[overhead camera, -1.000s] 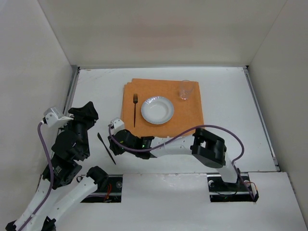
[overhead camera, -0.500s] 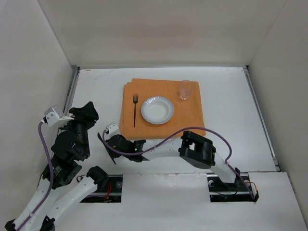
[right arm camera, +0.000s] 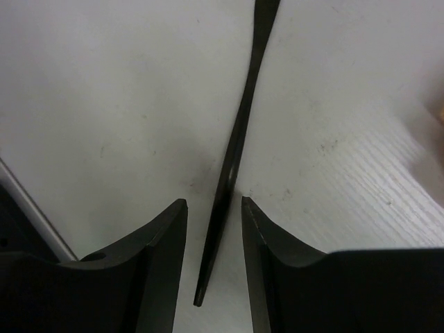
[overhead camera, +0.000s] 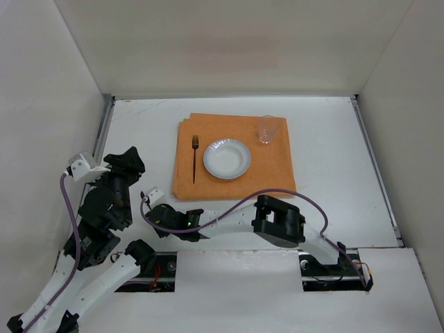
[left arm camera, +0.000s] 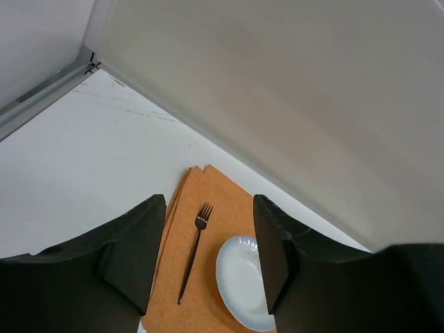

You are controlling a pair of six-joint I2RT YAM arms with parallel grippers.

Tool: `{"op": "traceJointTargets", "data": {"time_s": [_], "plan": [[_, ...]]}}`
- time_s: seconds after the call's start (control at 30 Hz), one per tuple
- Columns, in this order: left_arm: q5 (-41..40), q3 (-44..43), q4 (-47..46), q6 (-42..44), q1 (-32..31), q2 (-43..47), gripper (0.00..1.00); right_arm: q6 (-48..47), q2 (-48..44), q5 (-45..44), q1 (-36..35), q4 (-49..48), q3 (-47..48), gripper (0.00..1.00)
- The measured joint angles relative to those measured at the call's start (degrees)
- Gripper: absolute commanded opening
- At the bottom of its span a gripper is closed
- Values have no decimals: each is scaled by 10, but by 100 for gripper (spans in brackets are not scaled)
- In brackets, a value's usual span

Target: Set the dinner table for one person

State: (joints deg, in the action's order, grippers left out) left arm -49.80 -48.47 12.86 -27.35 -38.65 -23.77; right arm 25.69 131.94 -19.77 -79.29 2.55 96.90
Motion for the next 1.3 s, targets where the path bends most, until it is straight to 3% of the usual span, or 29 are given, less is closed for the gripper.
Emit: {"op": "traceJointTargets", "data": {"time_s": [0.1,0.4,0.57,0.9,1.3], "plan": [[0,1,0,1,0,0,51,0,7,-17,-2,10,7,41],[0,1,0,1,-3,1,51,-5,17,-67,-2,46,29,14],[-1,1,0,1,-3,6,51,-5,17,-75,-2,47,29,4],[-2,1,-1,2,-3,7,51,-6,-30,-71,-2,21,-40,4],[-2,1,-5,5,-11,2,51,20,-268,-52,70,-70,-245,4]]}}
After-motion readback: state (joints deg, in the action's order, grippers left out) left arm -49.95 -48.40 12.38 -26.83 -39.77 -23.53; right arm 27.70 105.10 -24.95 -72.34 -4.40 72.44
